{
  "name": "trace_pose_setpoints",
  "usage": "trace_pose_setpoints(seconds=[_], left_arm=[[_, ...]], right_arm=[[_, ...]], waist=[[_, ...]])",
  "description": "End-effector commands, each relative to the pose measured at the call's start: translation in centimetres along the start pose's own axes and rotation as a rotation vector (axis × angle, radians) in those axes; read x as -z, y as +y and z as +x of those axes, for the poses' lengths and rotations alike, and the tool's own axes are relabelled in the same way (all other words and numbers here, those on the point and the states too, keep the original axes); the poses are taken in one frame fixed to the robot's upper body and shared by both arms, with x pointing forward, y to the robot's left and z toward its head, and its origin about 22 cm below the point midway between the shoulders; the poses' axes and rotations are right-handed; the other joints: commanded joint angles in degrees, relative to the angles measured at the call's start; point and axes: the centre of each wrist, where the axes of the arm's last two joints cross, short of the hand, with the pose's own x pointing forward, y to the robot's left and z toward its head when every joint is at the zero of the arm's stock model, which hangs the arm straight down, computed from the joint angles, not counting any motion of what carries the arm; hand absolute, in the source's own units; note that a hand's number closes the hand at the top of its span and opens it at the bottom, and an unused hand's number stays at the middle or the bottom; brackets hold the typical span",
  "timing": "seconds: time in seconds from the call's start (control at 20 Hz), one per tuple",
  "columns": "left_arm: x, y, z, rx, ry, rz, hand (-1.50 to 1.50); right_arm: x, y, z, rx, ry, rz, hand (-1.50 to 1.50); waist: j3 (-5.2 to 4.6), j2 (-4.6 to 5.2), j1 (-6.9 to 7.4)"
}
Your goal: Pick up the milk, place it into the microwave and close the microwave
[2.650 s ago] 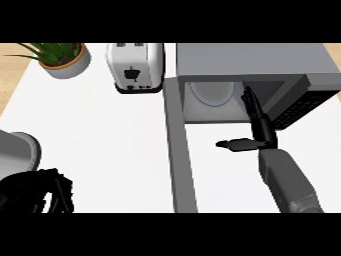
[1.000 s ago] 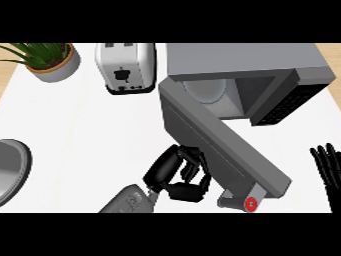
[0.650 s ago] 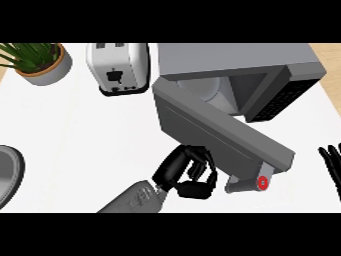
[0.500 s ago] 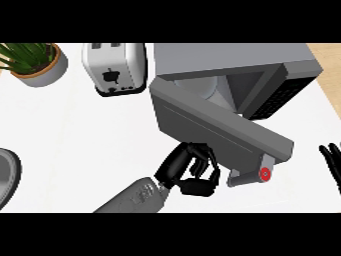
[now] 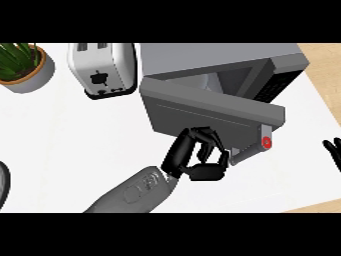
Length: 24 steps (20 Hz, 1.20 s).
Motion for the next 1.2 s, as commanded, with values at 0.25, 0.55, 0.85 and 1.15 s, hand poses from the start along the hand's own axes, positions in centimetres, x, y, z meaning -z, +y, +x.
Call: trace_pose_setpoints(seconds=[0.25, 0.55, 0.85, 1.15], left_arm=[[3.8, 0.7, 2.6, -0.008, 0.004, 0.222, -1.50], [5.1, 1.7, 2.3, 0.013, 0.061, 0.312, -1.50], [6.2, 2.1, 3.5, -0.048, 0.045, 0.402, -1.50], [6.6, 2.0, 3.9, -0.059, 0.035, 0.425, -1.50]], right_arm=[[2.0, -2.0, 2.4, -0.058, -0.039, 0.037, -1.50], [4.3, -4.6, 6.2, -0.314, -0.119, 0.037, -1.50], [6.4, -5.5, 8.9, -0.511, -0.146, 0.071, 1.50], [7.6, -6.2, 9.6, -0.553, -0.167, 0.079, 1.50]], waist=[[0.08, 0.64, -3.09], [0.06, 1.32, -5.07], [-0.08, 2.13, -4.61], [0.12, 2.86, -4.55]])
